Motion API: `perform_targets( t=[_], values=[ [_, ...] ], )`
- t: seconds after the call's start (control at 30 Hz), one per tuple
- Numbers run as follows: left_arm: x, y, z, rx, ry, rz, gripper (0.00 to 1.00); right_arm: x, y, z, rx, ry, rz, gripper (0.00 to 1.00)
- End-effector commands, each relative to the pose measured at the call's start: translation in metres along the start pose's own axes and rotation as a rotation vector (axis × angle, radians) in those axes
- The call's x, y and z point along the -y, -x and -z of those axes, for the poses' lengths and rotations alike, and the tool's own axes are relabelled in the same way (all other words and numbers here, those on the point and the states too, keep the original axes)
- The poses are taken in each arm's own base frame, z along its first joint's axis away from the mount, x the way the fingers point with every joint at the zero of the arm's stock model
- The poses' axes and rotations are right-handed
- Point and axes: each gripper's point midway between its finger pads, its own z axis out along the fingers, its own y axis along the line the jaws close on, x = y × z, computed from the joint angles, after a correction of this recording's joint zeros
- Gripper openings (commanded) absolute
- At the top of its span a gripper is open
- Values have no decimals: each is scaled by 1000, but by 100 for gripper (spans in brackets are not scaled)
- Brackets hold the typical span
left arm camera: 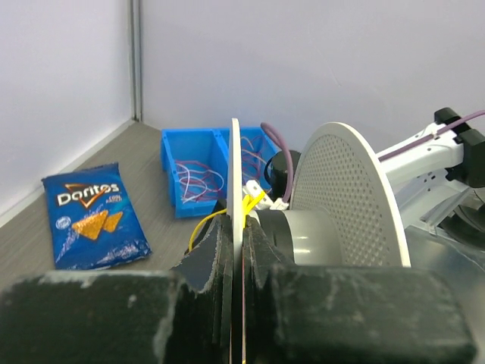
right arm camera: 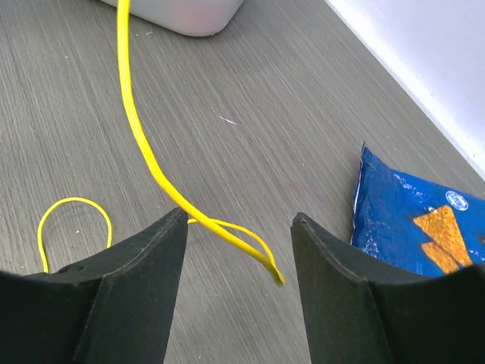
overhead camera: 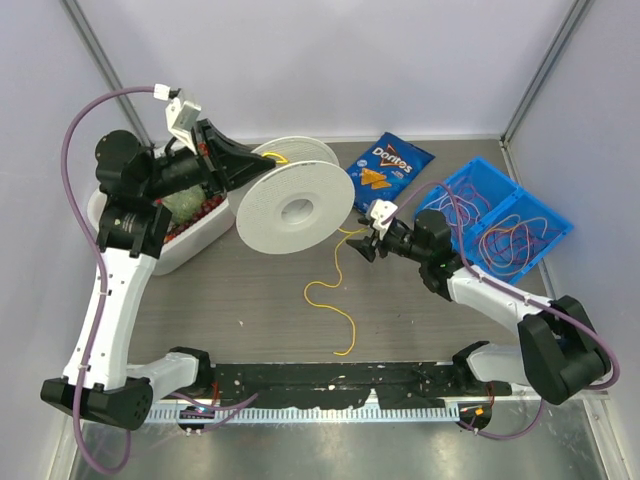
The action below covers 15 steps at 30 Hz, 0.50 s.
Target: Wrap the cables
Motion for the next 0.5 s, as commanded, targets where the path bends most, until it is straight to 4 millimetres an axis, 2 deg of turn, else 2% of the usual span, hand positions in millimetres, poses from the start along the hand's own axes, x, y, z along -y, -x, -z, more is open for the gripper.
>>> perform_targets(
  t=[0.0, 0.03, 0.1, 0.23, 0.37, 0.4, 0.43, 0.47],
  values=[
    [29, 44, 4, 94, -60, -106, 0, 2, 16, -5, 77, 32, 134, 52],
    [28, 46, 4, 101, -57, -101, 0, 1, 17, -7, 80, 45, 137, 47],
    [26, 51, 3, 115, -40, -87, 0, 1, 18, -10, 83, 57, 132, 24],
    [10, 63, 2, 167, 59, -46, 0, 1, 24, -10, 93, 63, 120, 1],
    [-30, 72, 10, 262, 293, 31, 0, -10, 27, -1, 72, 93, 103, 1],
    [-38, 72, 12, 284, 336, 57, 0, -13, 23, 1, 35, 102, 98, 1],
    [-49, 69, 13, 305, 386, 95, 0, -20, 30, 2, 38, 115, 111, 1],
    [-58, 64, 13, 305, 432, 126, 0, -22, 28, 3, 2, 120, 107, 1]
  ],
)
